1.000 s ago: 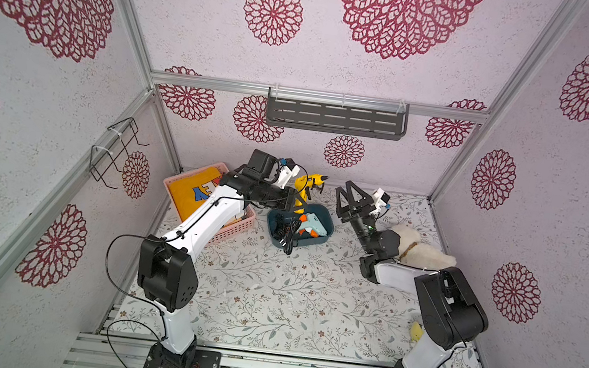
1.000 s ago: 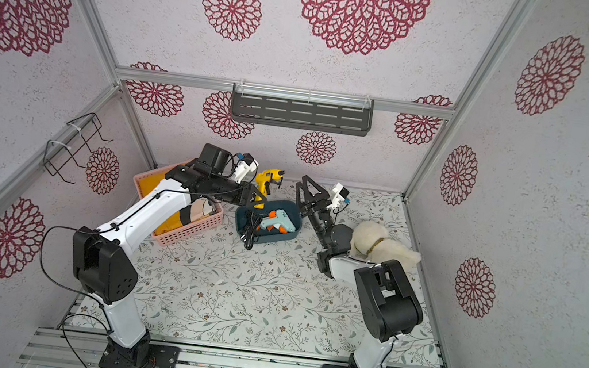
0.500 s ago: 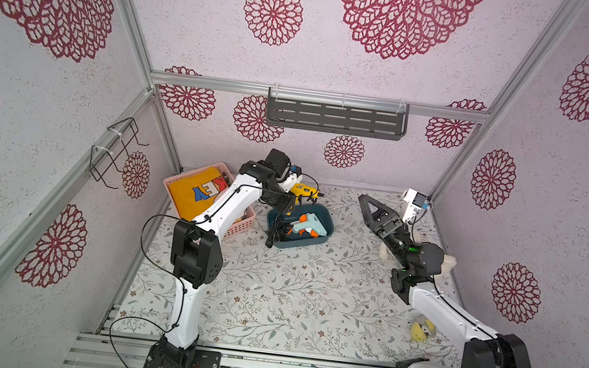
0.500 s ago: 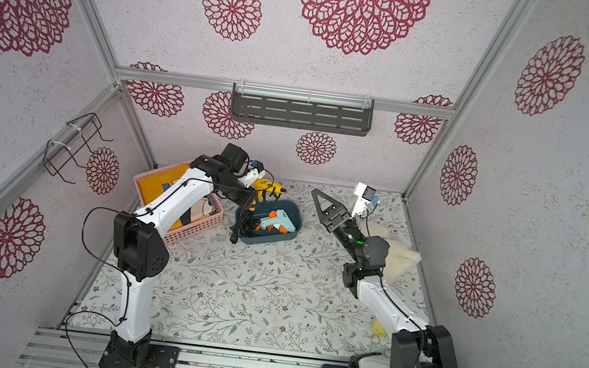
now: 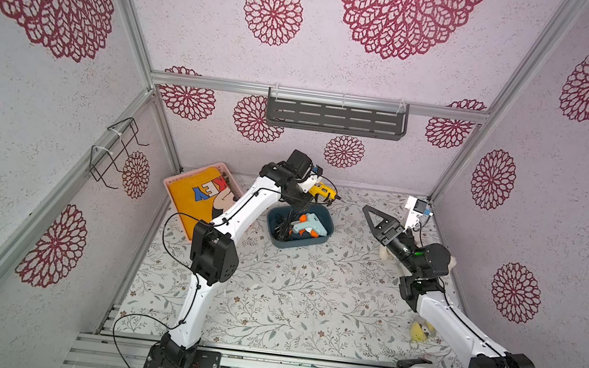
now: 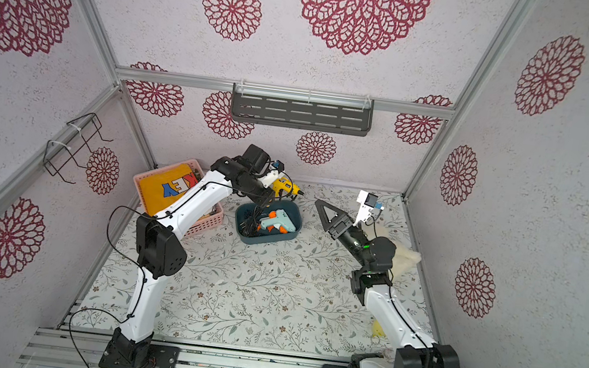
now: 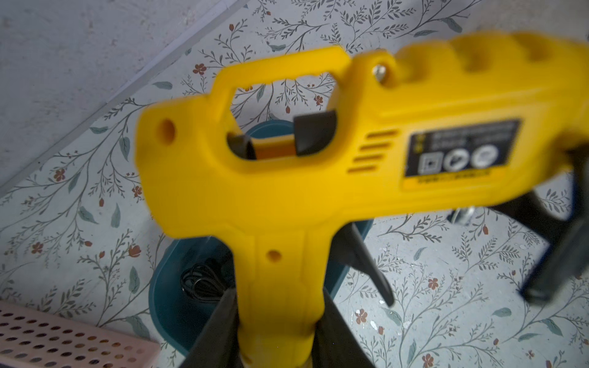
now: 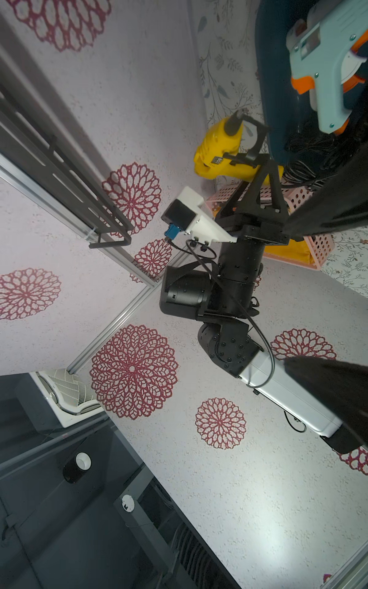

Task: Put the hot melt glue gun into the storage box
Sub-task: Place the hot melt adhesive gun in the storage box.

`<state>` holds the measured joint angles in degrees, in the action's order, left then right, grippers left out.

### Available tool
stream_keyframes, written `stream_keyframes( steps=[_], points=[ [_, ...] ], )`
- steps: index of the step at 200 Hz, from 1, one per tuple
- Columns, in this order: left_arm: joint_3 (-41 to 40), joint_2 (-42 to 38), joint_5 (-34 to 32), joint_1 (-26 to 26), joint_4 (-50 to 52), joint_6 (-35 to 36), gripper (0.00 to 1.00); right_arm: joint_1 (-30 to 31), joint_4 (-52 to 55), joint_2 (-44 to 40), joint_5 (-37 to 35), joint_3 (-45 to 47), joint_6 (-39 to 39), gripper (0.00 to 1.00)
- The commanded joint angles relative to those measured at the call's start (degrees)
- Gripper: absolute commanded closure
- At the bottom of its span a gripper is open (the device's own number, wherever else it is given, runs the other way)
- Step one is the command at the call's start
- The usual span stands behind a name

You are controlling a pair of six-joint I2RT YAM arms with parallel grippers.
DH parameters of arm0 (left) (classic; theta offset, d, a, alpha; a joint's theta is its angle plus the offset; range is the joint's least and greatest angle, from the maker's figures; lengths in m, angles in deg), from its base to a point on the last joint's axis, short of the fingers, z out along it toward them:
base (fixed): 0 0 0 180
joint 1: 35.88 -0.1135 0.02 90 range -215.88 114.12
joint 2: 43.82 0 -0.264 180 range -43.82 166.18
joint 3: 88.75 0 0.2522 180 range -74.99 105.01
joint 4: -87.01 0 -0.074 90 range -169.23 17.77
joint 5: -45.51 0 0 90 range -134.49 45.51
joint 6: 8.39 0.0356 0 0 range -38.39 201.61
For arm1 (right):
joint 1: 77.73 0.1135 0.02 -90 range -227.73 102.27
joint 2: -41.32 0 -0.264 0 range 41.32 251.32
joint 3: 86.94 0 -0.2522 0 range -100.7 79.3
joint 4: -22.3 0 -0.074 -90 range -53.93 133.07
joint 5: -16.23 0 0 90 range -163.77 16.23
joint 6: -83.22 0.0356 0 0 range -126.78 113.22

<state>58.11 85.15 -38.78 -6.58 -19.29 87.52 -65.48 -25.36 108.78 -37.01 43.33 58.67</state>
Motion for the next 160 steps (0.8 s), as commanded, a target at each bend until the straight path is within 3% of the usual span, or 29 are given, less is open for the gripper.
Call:
stream_keyframes(
  steps=[1, 62, 160],
  points=[
    [-1.36, 0.96, -3.22, 0.56, -1.82, 2.20, 0.89, -0.42, -2.35, -1.86, 1.13, 0.10, -1.47, 0.34],
    [-3.83, 5.81, -8.31, 0.59, -4.74, 5.22, 0.89, -0.54, -2.60, -2.75, 1.13, 1.10, -0.93, 0.35],
    [-12.05, 7.97, -9.27, 0.92, -4.41, 8.77, 0.87, -0.76, -2.37, -1.93, 1.47, 1.28, -0.78, 0.36]
  ],
)
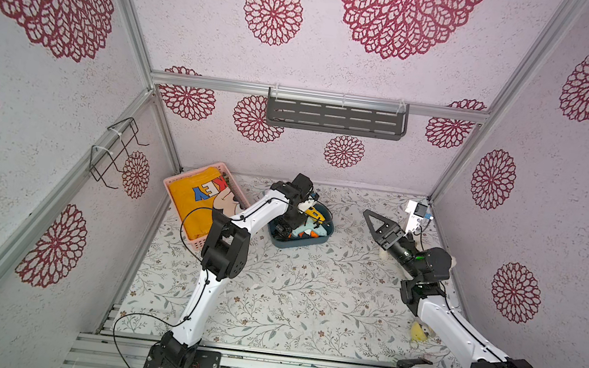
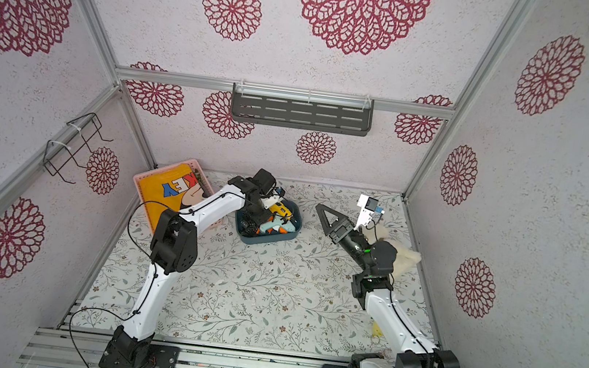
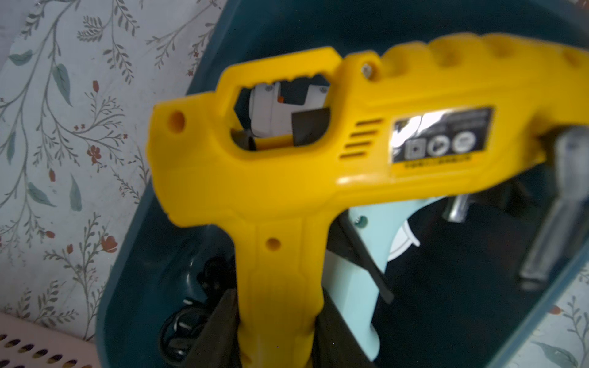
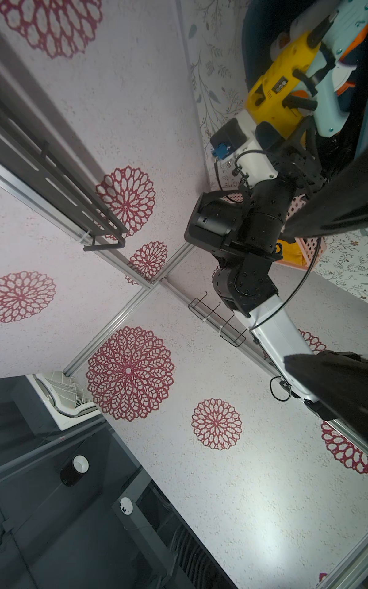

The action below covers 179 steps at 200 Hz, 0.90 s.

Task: Put the hot melt glue gun into the storage box
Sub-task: Place the hot melt adhesive gun in the storage box.

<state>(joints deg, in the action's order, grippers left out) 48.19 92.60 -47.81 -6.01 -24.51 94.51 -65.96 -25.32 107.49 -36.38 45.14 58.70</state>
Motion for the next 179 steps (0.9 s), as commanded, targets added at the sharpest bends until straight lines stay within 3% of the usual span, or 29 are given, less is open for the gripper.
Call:
stream_keyframes(
  steps=[1, 46, 89, 179],
  points=[
    [-2.23, 0.56, -0.22, 0.36, 0.87, 1.82, 0.86, -0.27, -2.42, -0.62, 0.84, -0.55, -0.79, 0.36],
    [-2.69, 1.42, -0.72, -0.20, 0.33, 1.93, 0.61, -0.28, -2.51, 0.40, 0.76, -0.83, -0.52, 0.35],
    [-3.43, 0.81, -1.90, -0.62, 0.60, 2.45, 0.50, -0.27, -2.44, 0.83, 0.90, -1.17, -0.50, 0.33],
    [1.12, 1.61, -1.62, 0.06, -1.33, 1.83, 0.54, -0.28, -2.55, 1.58, 0.98, -1.53, -0.26, 0.34]
  ],
)
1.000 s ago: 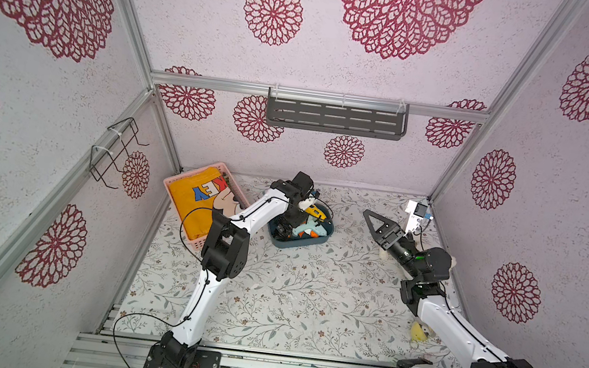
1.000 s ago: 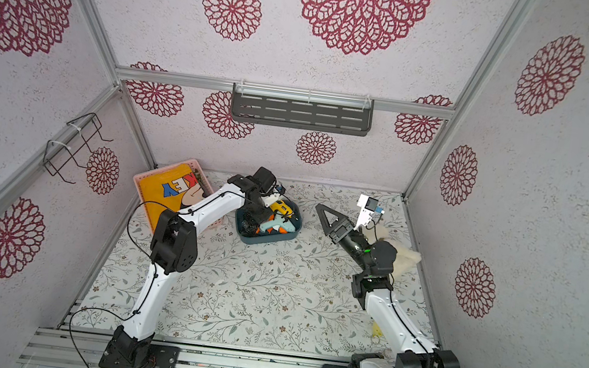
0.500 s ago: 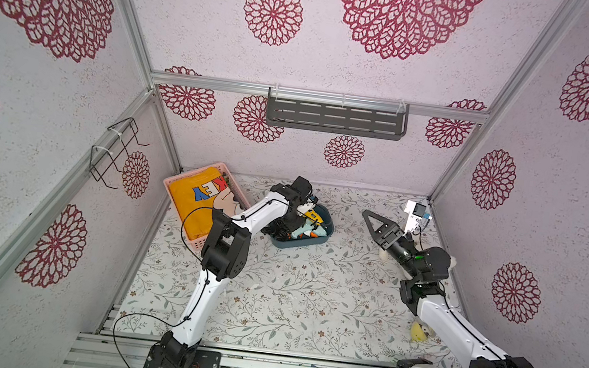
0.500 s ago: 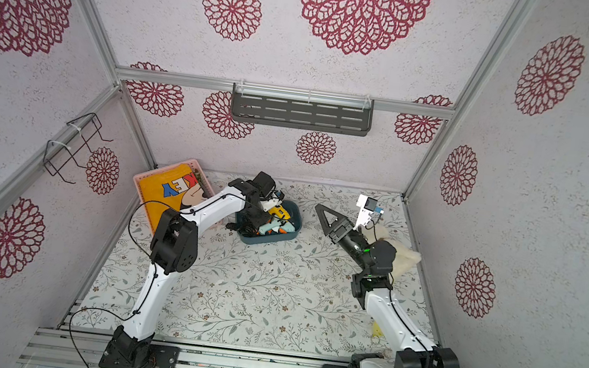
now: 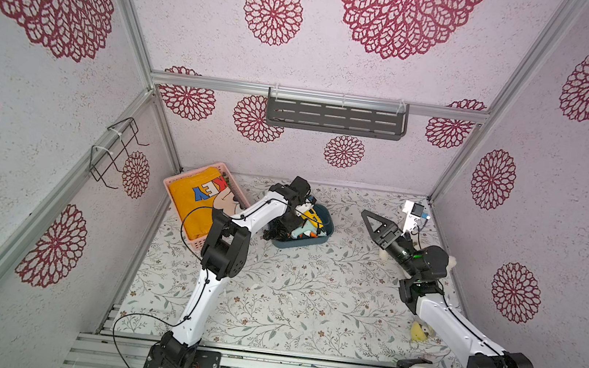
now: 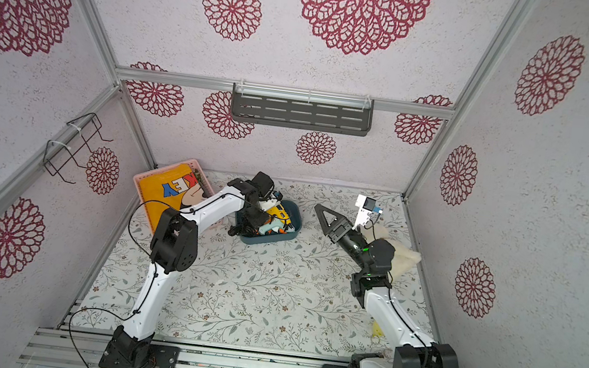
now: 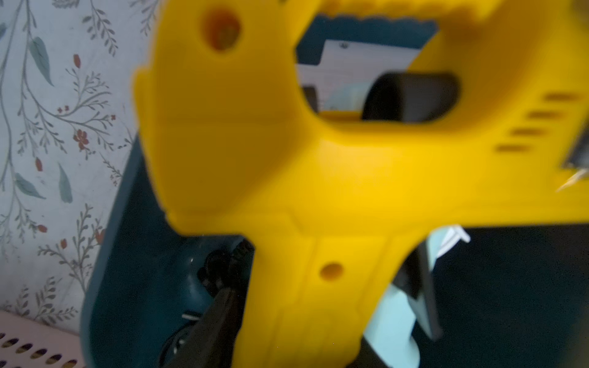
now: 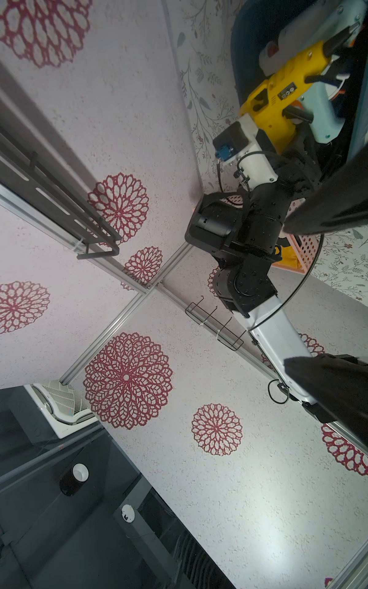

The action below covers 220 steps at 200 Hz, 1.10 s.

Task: Put the hot melt glue gun into the storage box
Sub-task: Place the hot melt adhesive gun in the storage box.

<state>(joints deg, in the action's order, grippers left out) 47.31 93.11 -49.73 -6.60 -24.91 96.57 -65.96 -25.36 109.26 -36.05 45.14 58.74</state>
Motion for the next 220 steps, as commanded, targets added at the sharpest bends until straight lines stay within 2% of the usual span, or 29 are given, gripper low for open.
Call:
stream_keyframes(
  steps=[1, 44, 104, 121, 160, 190, 220],
  points=[
    [1.99, 1.13, 0.26, 0.67, -1.00, -0.21, 0.54, -0.27, -2.53, -0.18, 0.67, -1.53, -0.30, 0.34],
    [3.16, 2.06, -0.99, 1.30, -2.78, -0.45, 0.50, -0.33, -2.47, 0.39, 0.74, -2.06, -0.30, 0.34],
    [5.26, 2.90, -5.27, 1.40, -5.86, -0.63, 0.49, -0.17, -2.12, 0.74, 0.50, -2.54, -0.13, 0.34],
    [5.76, 3.26, -5.25, 1.31, -6.09, -0.69, 0.45, -0.24, -2.12, 1.13, 0.44, -2.83, -0.13, 0.34],
    [5.76, 3.65, -3.93, 1.31, -6.08, -0.90, 0.44, -0.20, -1.93, 1.74, 0.50, -3.33, -0.09, 0.34],
    [5.74, 3.40, -3.88, 1.20, -6.10, -0.78, 0.35, -0.09, -2.02, 2.05, 0.52, -3.59, -0.13, 0.34],
    [5.56, 2.81, -4.65, 1.05, -6.01, -0.42, 0.31, -0.03, -2.03, 2.17, 0.52, -3.64, -0.13, 0.34]
  ],
)
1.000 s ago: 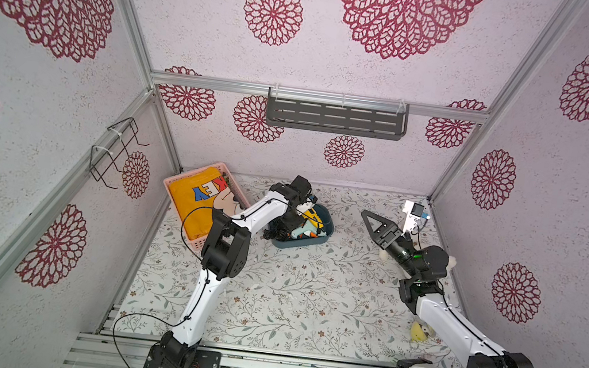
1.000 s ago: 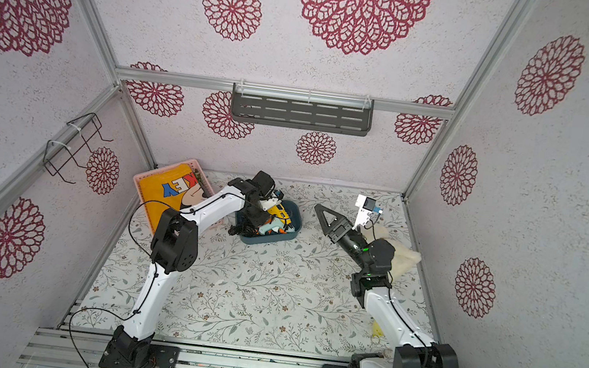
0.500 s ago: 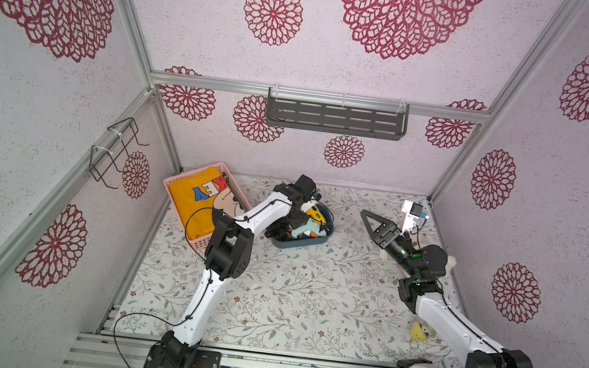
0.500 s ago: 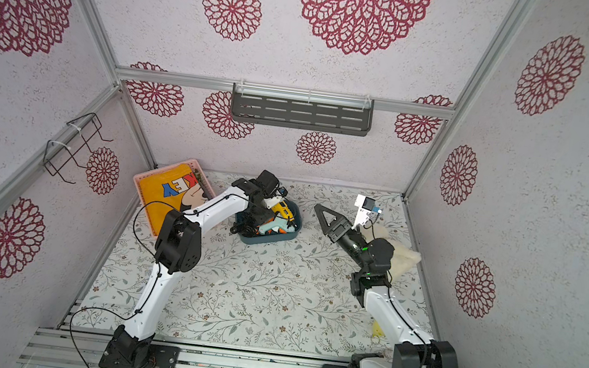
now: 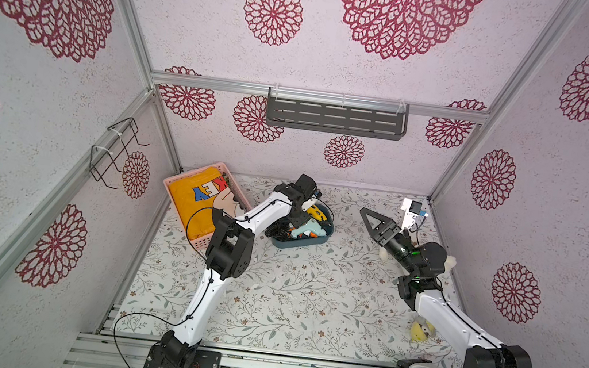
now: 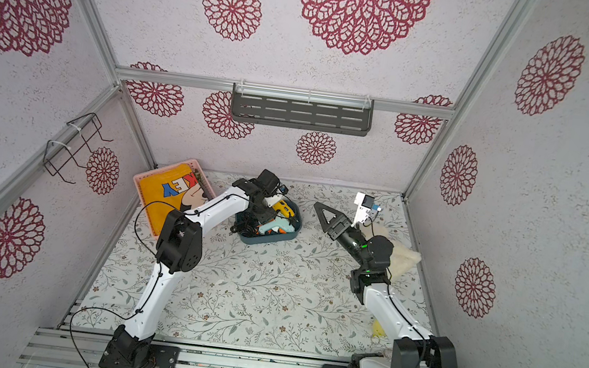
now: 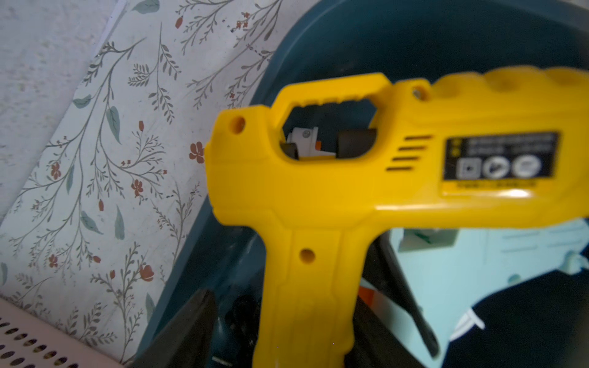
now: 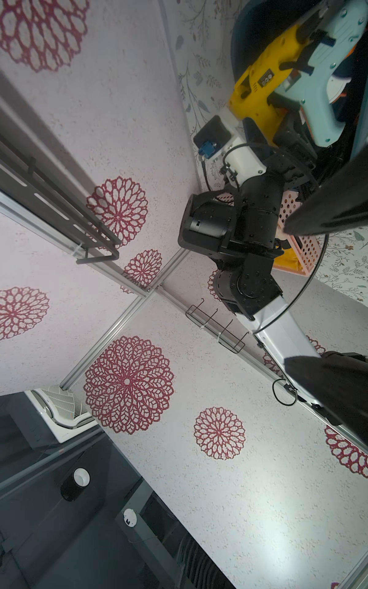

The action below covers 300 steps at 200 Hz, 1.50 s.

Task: Put the hot melt glue gun into the storage box
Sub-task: Place the hot melt adhesive gun in the storage box.

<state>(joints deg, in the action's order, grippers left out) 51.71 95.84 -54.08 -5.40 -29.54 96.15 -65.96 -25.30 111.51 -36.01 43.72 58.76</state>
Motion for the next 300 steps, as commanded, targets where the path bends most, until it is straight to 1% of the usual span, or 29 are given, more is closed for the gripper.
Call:
stream_keyframes(
  steps=[1, 54, 80, 97, 106, 123, 147, 163, 177, 195, 211, 212, 217, 231, 240, 255, 264, 280, 300],
  points=[
    [1.09, 0.08, -0.37, -0.11, -1.41, 0.02, 0.30, -0.06, -2.09, -0.11, 0.47, -2.22, -0.19, 0.34],
    [0.30, -3.02, -4.07, -0.11, -1.70, 2.07, 0.15, -0.08, -2.18, -0.41, 0.47, -2.22, -0.40, 0.33],
    [0.80, -5.77, -6.61, 0.09, -2.28, 3.20, 0.07, -0.09, -2.43, -0.79, 0.47, -2.35, -0.79, 0.31],
    [0.75, -8.21, -8.30, 0.11, -2.66, 4.39, 0.00, -0.21, -2.23, -1.07, 0.55, -2.76, -1.58, 0.30],
    [0.83, -9.81, -8.97, 0.11, -2.64, 4.74, 0.02, -0.27, -1.75, -1.28, 0.71, -3.26, -2.34, 0.30],
    [0.23, -13.30, -10.13, 0.12, -2.79, 4.39, 0.02, -0.85, -0.87, -1.78, 0.68, -4.02, -4.13, 0.29],
    [-2.11, -18.27, -10.15, 0.12, -2.53, 3.73, 0.02, -2.29, 2.45, -3.22, -0.10, -4.63, -8.33, 0.28],
    [-4.16, -21.51, -11.21, -0.04, -2.29, 1.60, 0.02, -3.83, 3.56, -4.11, -0.83, -4.13, -9.84, 0.28],
    [-8.96, -26.07, -12.74, -0.86, -5.14, -2.19, 0.02, -5.29, 5.50, -5.52, -2.95, -3.35, -12.34, 0.27],
    [-20.91, -36.04, -13.18, -4.12, -14.70, -9.15, 0.02, -7.66, 11.14, -8.63, -7.87, -2.25, -18.77, 0.27],
    [-33.08, -44.30, -13.44, -8.88, -23.45, -16.93, 0.02, -9.48, 21.08, -11.80, -15.10, -2.00, -29.79, 0.26],
    [-33.79, -44.78, -13.31, -9.26, -23.96, -17.36, 0.02, -9.62, 22.35, -12.20, -16.16, -2.01, -31.57, 0.26],
    [-37.55, -46.95, -12.96, -10.97, -26.16, -19.23, 0.02, -9.94, 25.20, -13.00, -18.81, -1.98, -35.53, 0.25],
    [-45.18, -51.57, -12.07, -15.63, -30.10, -24.59, 0.02, -10.19, 32.21, -14.60, -27.47, -1.40, -46.38, 0.24],
    [-48.82, -53.79, -11.61, -18.08, -31.85, -27.21, 0.02, -10.32, 34.46, -15.10, -32.99, -0.34, -52.20, 0.24],
    [-54.38, -57.01, -11.53, -20.74, -34.63, -29.15, 0.02, -10.36, 34.19, -15.55, -40.15, 3.01, -59.55, 0.23],
    [-57.34, -58.61, -11.68, -21.92, -36.79, -29.60, 0.02, -10.36, 32.29, -15.79, -43.63, 5.89, -61.95, 0.23],
    [-63.24, -61.68, -12.10, -24.30, -40.74, -31.69, 0.02, -10.71, 27.17, -16.14, -48.12, 11.46, -63.03, 0.21],
    [-70.37, -64.97, -11.98, -27.60, -45.33, -34.50, 0.02, -10.80, 21.29, -16.10, -50.20, 17.00, -62.93, 0.21]
  ],
)
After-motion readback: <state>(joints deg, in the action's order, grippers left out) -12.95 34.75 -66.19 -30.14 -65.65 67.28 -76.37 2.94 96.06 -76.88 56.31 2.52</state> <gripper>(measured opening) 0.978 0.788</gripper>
